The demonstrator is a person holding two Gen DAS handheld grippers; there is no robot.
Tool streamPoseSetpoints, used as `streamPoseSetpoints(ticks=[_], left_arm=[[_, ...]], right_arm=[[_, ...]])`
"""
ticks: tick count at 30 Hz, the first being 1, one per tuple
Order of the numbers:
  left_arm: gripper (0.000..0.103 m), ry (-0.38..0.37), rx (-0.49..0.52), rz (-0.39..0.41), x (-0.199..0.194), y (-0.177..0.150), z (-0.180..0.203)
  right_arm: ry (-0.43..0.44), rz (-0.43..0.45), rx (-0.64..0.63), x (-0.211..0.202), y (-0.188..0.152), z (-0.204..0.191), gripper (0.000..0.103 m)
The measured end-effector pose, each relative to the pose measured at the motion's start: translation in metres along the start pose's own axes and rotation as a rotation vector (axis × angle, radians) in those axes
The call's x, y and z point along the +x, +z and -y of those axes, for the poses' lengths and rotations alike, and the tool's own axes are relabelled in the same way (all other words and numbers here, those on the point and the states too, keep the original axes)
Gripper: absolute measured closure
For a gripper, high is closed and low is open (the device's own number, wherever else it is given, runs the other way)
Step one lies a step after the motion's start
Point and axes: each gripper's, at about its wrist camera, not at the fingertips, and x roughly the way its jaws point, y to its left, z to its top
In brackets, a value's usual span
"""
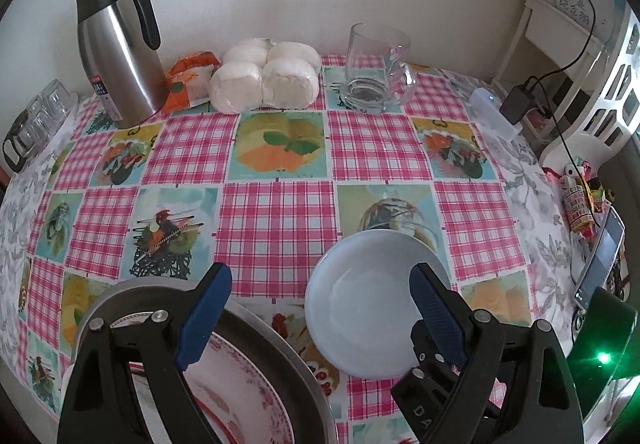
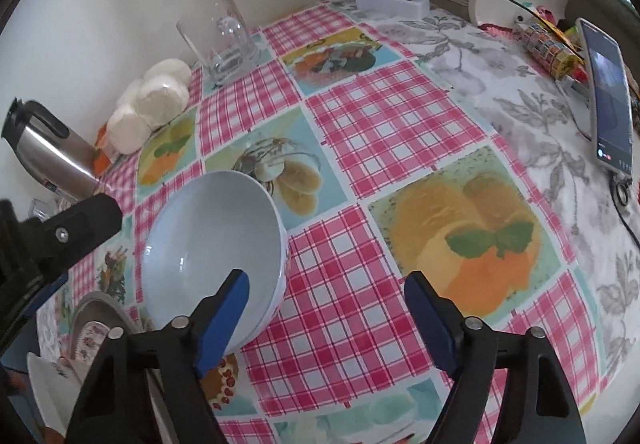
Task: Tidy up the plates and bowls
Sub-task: 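Move both tools toward the pale blue bowl on the table, then close both tools on the rim of the pale blue bowl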
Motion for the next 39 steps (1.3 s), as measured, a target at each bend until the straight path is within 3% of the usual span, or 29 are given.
streamPoseSetpoints(ticks=[29,39], left_arm=[[0.012,-0.017,-0.024,-0.039,0.013,-0.003,-0.002],[0.012,-0.026,-0.016,-0.055,0.018,-0.006,0.003]], right_arm=[[0.065,-0.042,-0.023,0.021,-0.004,-0.005,0.065],[0.071,-0.040,0.019,0.018,-0.002,0.008,0.066]])
